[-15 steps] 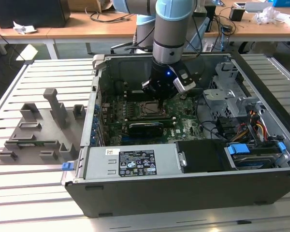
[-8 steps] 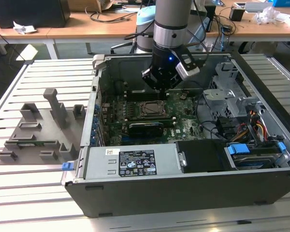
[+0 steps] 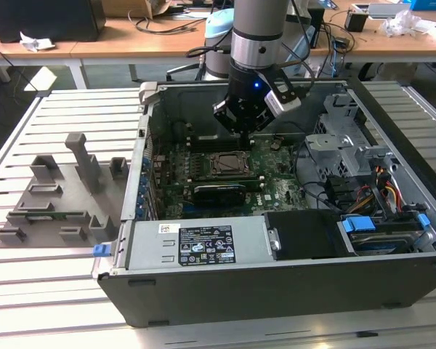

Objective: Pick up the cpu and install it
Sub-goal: 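Install the second cpu locking lever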

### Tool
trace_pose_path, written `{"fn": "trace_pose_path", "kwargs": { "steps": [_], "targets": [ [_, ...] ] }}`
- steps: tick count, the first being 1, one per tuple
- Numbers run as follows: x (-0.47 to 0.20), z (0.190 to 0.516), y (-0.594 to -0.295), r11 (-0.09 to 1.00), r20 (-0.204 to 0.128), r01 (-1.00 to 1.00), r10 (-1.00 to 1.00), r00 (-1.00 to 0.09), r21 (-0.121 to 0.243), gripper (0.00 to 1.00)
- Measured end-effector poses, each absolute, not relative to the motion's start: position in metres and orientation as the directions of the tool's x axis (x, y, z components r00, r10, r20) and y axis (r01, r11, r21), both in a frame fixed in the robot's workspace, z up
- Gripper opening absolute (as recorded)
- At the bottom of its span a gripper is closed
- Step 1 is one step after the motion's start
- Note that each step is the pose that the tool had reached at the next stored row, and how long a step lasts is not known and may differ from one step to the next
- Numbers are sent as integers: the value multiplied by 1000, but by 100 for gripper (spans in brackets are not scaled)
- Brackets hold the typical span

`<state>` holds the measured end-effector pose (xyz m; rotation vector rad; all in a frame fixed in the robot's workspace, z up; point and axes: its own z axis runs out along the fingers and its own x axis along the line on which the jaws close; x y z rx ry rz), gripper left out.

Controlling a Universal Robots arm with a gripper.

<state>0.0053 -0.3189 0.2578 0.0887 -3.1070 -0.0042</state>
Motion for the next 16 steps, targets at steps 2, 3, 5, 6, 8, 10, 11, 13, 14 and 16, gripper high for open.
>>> {"fn": "trace_pose_path", "kwargs": {
  "steps": [2, 3, 5, 6, 8, 10, 11, 13, 14, 16],
  "targets": [
    [5, 258, -319, 998, 33, -57, -57, -998, 4, 11],
    [5, 258, -319, 998, 33, -57, -57, -998, 4, 11],
    [5, 258, -319, 998, 33, -57, -57, -998, 4, 11],
    [5, 258, -320, 998, 33, -57, -57, -998, 4, 11],
    [5, 258, -321, 998, 33, -57, -57, -998, 4, 11],
    [5, 258, -327, 998, 33, -57, -57, -998, 4, 11],
    [5, 258, -330, 998, 33, -57, -57, -998, 4, 11],
    [5, 257, -342, 998, 33, -57, -57, -998, 4, 11],
    [5, 257, -351, 998, 33, -57, -57, -998, 4, 11],
    [0, 255, -365, 998, 31, -57, -58, -998, 42, 11]
  ]
}}
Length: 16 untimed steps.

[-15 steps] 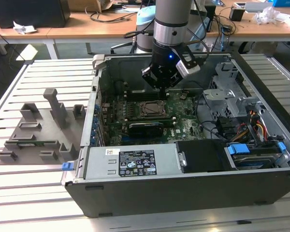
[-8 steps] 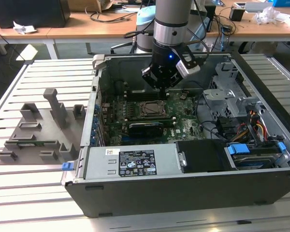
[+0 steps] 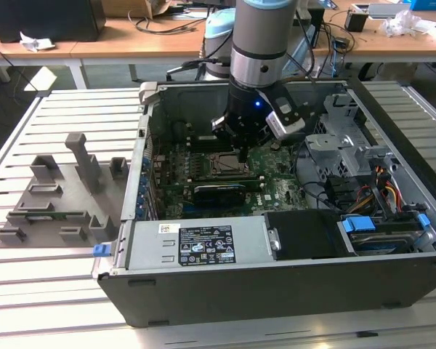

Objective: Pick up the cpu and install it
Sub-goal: 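Install the second cpu locking lever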

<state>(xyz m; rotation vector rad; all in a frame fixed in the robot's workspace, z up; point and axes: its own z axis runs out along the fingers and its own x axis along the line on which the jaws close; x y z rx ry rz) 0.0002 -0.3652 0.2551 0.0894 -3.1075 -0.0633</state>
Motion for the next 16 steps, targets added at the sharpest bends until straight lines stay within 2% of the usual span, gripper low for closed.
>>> {"fn": "trace_pose_path", "kwargs": {
  "steps": [2, 6, 16],
  "targets": [
    [-10, 255, -368, 995, 28, -57, -60, -998, 87, 11],
    [-23, 250, -377, 992, 27, -57, -60, -998, 113, 11],
    [-48, 223, -378, 992, 27, -57, -60, -998, 114, 11]
  ]
}}
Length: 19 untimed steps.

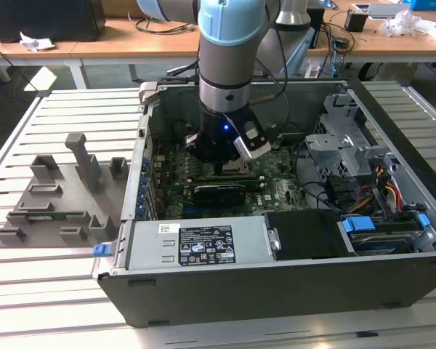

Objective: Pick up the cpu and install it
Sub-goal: 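Install the second cpu locking lever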

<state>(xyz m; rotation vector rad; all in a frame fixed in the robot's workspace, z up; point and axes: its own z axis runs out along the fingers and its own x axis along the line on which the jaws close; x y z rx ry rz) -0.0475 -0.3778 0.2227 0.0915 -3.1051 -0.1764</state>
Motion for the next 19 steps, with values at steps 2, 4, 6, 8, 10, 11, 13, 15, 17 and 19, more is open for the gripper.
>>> {"fn": "trace_pose_path", "kwargs": {
  "steps": [2, 4, 6, 8, 10, 11, 13, 15, 17, 19],
  "targets": [
    [-49, 218, -378, 992, 27, -57, -61, -998, 114, 11],
    [-50, 213, -378, 992, 27, -57, -60, -998, 114, 11],
    [-52, 206, -378, 992, 27, -57, -61, -998, 116, 11],
    [-55, 205, -378, 990, 25, -60, -64, -998, 129, 11],
    [-57, 205, -378, 989, 21, -62, -65, -998, 132, 11],
    [-57, 205, -379, 988, 20, -65, -68, -997, 138, 11],
    [-58, 205, -380, 985, 18, -73, -77, -997, 159, 11],
    [-60, 205, -380, 980, 16, -84, -88, -996, 182, 11],
    [-60, 202, -380, 976, 15, -89, -94, -995, 197, 11],
    [-60, 198, -381, 974, 16, -91, -96, -995, 208, 11]
  ]
}}
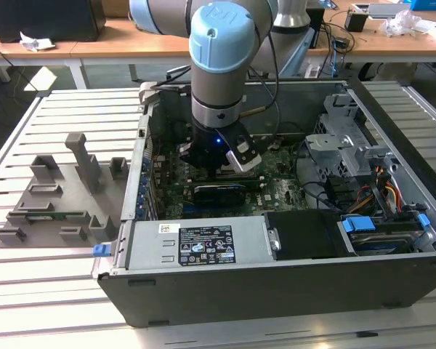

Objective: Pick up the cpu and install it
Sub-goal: 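Install the second cpu locking lever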

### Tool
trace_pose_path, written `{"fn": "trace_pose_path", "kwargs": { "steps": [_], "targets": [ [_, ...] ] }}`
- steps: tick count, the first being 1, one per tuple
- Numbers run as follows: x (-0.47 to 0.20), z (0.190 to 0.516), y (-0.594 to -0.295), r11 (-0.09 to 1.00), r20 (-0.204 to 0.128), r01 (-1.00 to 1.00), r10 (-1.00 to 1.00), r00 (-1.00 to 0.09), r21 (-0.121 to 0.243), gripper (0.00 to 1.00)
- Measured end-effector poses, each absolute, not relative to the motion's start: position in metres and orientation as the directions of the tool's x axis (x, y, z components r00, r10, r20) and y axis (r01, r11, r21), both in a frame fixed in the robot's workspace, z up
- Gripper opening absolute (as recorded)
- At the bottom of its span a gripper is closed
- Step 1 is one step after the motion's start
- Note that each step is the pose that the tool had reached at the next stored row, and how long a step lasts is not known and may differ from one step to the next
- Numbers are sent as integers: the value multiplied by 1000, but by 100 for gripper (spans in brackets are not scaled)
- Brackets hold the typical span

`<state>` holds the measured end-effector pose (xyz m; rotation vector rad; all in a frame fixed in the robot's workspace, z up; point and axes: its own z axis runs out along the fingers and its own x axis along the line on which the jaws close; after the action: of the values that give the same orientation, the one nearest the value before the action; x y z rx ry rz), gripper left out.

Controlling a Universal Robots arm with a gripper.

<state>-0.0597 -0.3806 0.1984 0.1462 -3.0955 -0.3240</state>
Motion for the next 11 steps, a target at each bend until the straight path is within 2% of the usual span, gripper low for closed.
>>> {"fn": "trace_pose_path", "kwargs": {
  "steps": [2, 5, 11],
  "targets": [
    [-60, 196, -381, 968, 13, -92, -97, -995, 233, 11],
    [-60, 198, -381, 964, 11, -97, -103, -995, 247, 11],
    [-60, 234, -381, 964, 10, -98, -104, -995, 247, 11]
  ]
}}
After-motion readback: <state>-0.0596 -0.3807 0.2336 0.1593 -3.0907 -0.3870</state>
